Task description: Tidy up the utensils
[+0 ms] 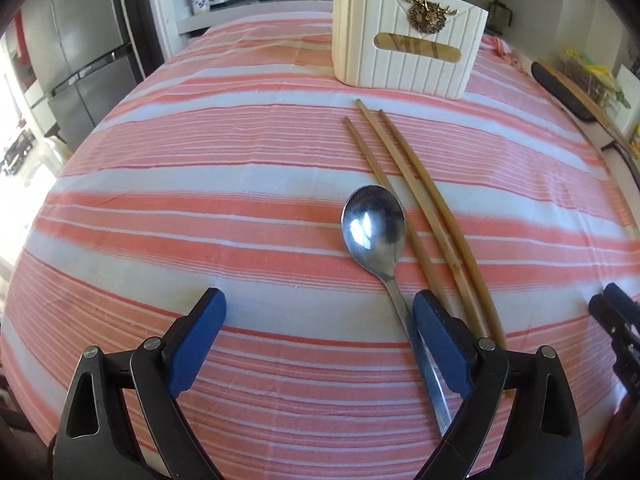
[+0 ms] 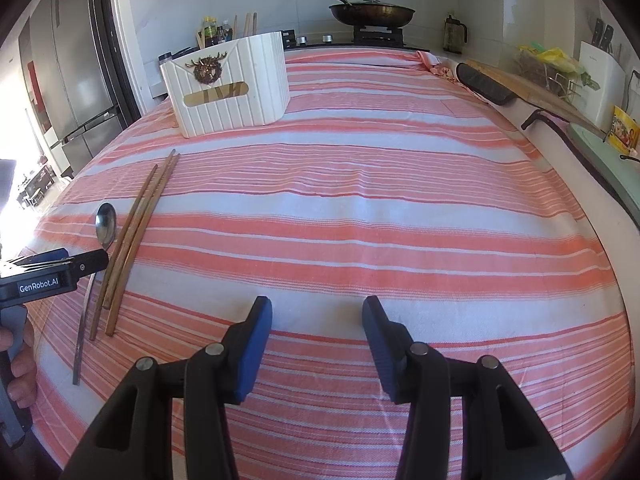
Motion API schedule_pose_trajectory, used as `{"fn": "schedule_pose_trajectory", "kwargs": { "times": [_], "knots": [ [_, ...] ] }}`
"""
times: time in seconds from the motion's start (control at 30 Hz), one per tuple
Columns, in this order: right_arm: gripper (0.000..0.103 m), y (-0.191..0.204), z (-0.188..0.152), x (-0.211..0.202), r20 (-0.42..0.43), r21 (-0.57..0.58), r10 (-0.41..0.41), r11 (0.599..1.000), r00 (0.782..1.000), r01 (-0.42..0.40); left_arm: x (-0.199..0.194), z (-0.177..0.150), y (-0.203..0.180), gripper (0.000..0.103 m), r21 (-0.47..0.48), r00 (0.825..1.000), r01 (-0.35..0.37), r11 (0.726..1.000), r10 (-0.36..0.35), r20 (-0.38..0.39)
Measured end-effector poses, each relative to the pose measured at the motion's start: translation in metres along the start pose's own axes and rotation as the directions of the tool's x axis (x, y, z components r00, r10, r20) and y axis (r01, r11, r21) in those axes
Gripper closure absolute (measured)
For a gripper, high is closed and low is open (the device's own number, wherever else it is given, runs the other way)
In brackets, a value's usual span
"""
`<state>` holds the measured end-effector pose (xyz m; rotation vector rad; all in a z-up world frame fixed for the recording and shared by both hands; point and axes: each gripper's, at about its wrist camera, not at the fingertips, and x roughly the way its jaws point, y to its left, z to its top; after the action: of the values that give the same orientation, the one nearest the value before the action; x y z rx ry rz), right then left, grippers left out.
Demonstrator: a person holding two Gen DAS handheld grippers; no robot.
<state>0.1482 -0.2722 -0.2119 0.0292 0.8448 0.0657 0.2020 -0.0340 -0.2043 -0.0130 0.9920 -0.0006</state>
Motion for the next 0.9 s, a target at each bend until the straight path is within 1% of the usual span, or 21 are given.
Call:
{"fn": "schedule_pose_trajectory", "kwargs": {
  "times": [0.13,0.2,0.23,0.27,0.3,0.33,0.37,0.4,0.47,0.5,0.57,0.67,0.73,0.77,0.8,0.83,0.87,0.9],
  "knots": [
    [0.055,0.0,0.0,0.0,0.0,0.001,0.0,1.0,1.0,0.0,-0.001,0.0,-0.001,0.008,0.038,1.0,0.008,0.999,-0.007,-0.021],
    [0.055,0.0,0.0,0.0,0.0,0.001,0.0,1.0,1.0,0.0,-0.003,-0.002,-0.003,0.012,0.062,1.0,0.016,0.998,-0.015,-0.018],
    [0.055,0.0,0.0,0.0,0.0,0.0,-0.001,1.0,1.0,0.001,-0.004,-0.002,-0.004,0.017,0.075,1.0,0.026,0.997,-0.025,-0.013],
    [0.055,0.0,0.0,0.0,0.0,0.0,0.0,1.0,1.0,0.0,-0.006,-0.002,-0.006,0.024,0.087,0.999,0.032,0.996,-0.032,-0.009],
    [0.055,0.0,0.0,0.0,0.0,0.0,-0.001,1.0,1.0,0.001,-0.007,-0.002,-0.007,0.029,0.102,0.999,0.038,0.994,-0.038,-0.002],
    [0.055,0.0,0.0,0.0,-0.001,-0.001,-0.003,1.0,1.0,0.003,-0.008,-0.002,-0.009,0.041,0.119,0.999,0.042,0.992,-0.043,0.005],
    [0.055,0.0,0.0,0.0,-0.001,-0.003,-0.005,1.0,1.0,0.005,-0.01,-0.002,-0.011,0.055,0.139,0.999,0.046,0.989,-0.048,0.01],
    [0.055,0.001,0.0,0.0,-0.001,-0.004,-0.007,1.0,1.0,0.007,-0.011,-0.002,-0.013,0.062,0.159,0.999,0.049,0.986,-0.052,0.015],
    [0.055,0.0,0.0,-0.001,-0.001,0.0,-0.002,1.0,1.0,0.002,-0.011,-0.001,-0.015,0.089,0.204,0.999,0.037,0.978,-0.042,0.021],
    [0.055,-0.001,0.001,-0.001,0.0,0.006,0.001,1.0,1.0,-0.001,-0.011,0.0,-0.014,0.092,0.222,0.999,0.027,0.975,-0.033,0.024],
    [0.055,-0.001,0.004,-0.002,-0.014,0.019,0.019,1.0,1.0,-0.019,-0.008,0.004,-0.006,0.092,0.231,0.999,0.037,0.972,-0.044,0.026],
    [0.056,0.016,0.015,-0.001,-0.042,0.014,0.128,0.992,0.991,-0.127,-0.002,0.013,0.007,0.091,0.227,0.997,0.063,0.972,-0.07,0.025],
    [0.064,0.037,0.025,0.001,-0.065,-0.018,0.212,0.977,0.975,-0.214,0.0,0.015,0.014,0.087,0.216,0.998,0.059,0.974,-0.066,0.023],
    [0.071,0.048,0.03,0.003,-0.08,-0.032,0.249,0.967,0.965,-0.252,-0.001,0.015,0.016,0.086,0.206,0.998,0.06,0.977,-0.065,0.019],
    [0.075,0.059,0.034,0.007,-0.097,-0.043,0.279,0.958,0.955,-0.284,-0.002,0.014,0.018,0.084,0.194,0.998,0.065,0.979,-0.069,0.013],
    [0.076,0.07,0.039,0.011,-0.112,-0.059,0.301,0.949,0.947,-0.308,-0.004,0.012,0.02,0.074,0.183,0.997,0.068,0.981,-0.071,0.007],
    [0.08,0.08,0.042,0.014,-0.122,-0.077,0.309,0.944,0.943,-0.32,-0.006,0.008,0.02,0.06,0.177,0.997,0.074,0.981,-0.075,0.001],
    [0.084,0.089,0.044,0.018,-0.132,-0.098,0.309,0.942,0.942,-0.323,-0.008,0.004,0.019,0.054,0.176,0.997,0.08,0.981,-0.08,-0.004]
  ]
}}
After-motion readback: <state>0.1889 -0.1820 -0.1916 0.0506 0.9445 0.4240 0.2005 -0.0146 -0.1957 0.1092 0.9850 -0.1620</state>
